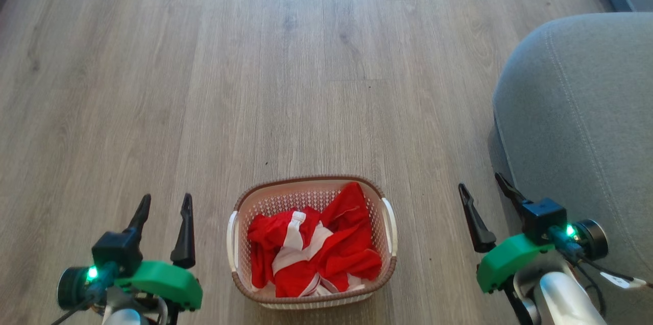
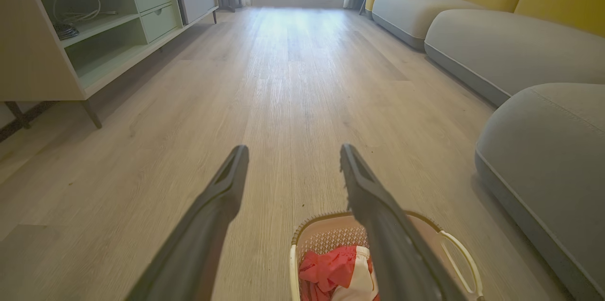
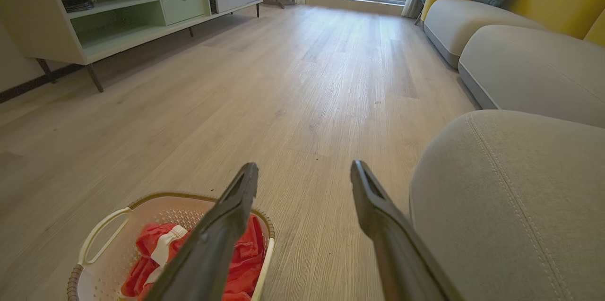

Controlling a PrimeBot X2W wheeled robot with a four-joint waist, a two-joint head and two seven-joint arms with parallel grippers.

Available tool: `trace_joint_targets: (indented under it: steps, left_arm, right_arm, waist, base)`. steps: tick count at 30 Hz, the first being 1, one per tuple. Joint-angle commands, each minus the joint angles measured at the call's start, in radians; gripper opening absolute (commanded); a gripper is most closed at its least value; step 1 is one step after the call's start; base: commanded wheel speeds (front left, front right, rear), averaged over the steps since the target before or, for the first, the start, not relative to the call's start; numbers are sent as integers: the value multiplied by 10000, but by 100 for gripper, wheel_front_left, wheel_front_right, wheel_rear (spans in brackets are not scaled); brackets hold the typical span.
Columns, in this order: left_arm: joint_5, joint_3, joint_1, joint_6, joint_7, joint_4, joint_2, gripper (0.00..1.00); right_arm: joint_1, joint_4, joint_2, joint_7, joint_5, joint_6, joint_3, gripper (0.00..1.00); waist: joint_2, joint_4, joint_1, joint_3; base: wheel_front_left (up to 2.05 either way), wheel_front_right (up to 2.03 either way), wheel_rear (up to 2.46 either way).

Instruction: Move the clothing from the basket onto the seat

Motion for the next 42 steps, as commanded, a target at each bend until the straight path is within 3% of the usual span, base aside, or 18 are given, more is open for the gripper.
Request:
trace_joint_targets:
  steps: [1,29,42]
  left_arm:
    - [132,294,-536,34,-139,-278,131,100]
    - [72,108,-743,-52,-139,-101,130,100]
    - [22,-1510,-3361,-131,-139,1485,130,100]
  right_arm:
    - [-538,-247,-66,-126,-110,-2,216,100]
    - [-757,-322,-88,-126,-55,-2,136,100]
    - [-2308,-1296,4,-126,-342,-2,-822,100]
  waist:
    - [0,-5,0,25]
    - [0,-44,0,623]
    - [0,-321,0,4182]
  base:
    - [0,0,0]
    - [0,0,0]
    - [0,0,0]
